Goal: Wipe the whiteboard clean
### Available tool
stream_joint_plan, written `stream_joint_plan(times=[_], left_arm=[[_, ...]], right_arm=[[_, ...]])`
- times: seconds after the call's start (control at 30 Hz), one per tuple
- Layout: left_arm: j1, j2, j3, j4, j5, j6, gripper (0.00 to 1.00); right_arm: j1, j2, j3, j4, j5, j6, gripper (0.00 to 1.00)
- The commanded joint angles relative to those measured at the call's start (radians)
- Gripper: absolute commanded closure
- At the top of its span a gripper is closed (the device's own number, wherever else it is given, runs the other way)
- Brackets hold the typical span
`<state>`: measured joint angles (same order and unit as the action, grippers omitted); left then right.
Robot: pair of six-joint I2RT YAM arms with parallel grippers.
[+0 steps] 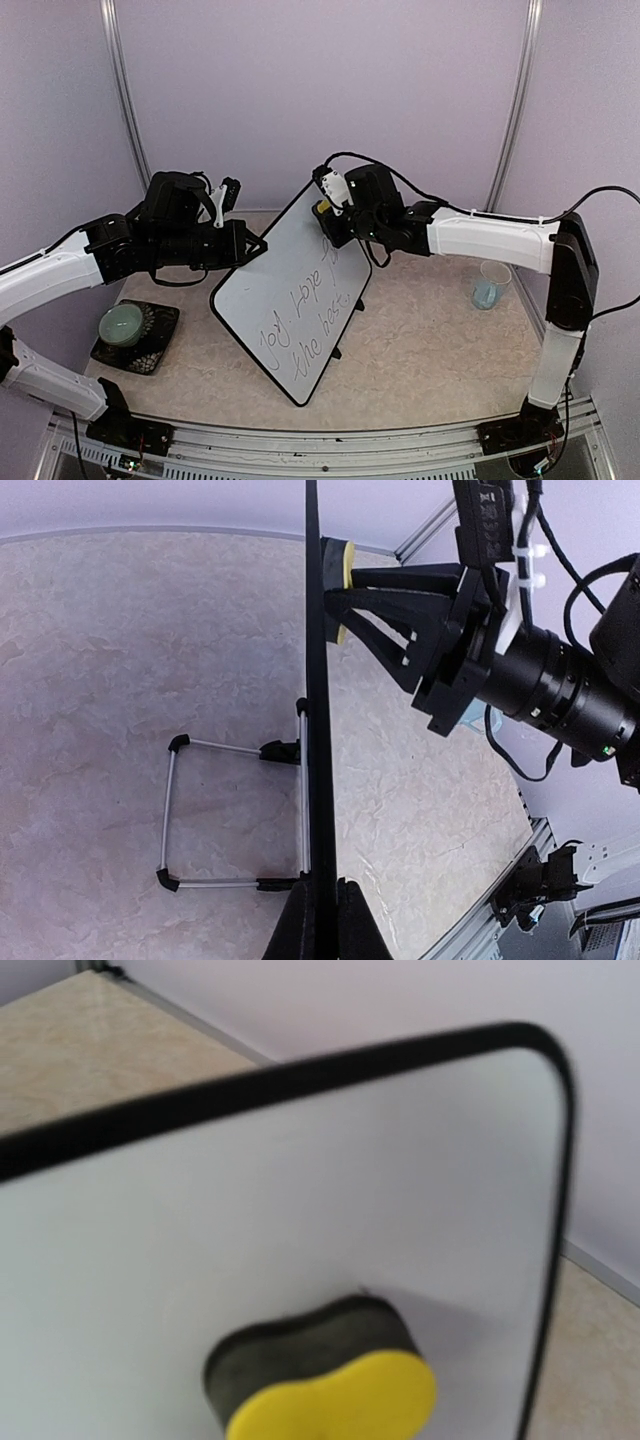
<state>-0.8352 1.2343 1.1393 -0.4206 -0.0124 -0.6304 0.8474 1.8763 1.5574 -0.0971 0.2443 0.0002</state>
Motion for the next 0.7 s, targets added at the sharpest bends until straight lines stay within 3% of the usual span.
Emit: stream_joint_plan(times=[0.0,0.33,0.67], left_arm=[[-0.018,-0.019,0.002,0.046,0.108,0.045,1.00],[-0.021,-0.029,0.000,0.043,0.103,0.044,1.00],[-0.025,-0.033,-0.001,0.039,0.099,0.039,1.00]], right_arm=[[0.080,-0.037,-0.050,0.016,-0.076,-0.030,1.00],[-0.039,-0.051,-0.001,-0.028,0.061,0.065,1.00],[-0.067,0.023,0.104,-0.008,0.120,-0.021,1.00]])
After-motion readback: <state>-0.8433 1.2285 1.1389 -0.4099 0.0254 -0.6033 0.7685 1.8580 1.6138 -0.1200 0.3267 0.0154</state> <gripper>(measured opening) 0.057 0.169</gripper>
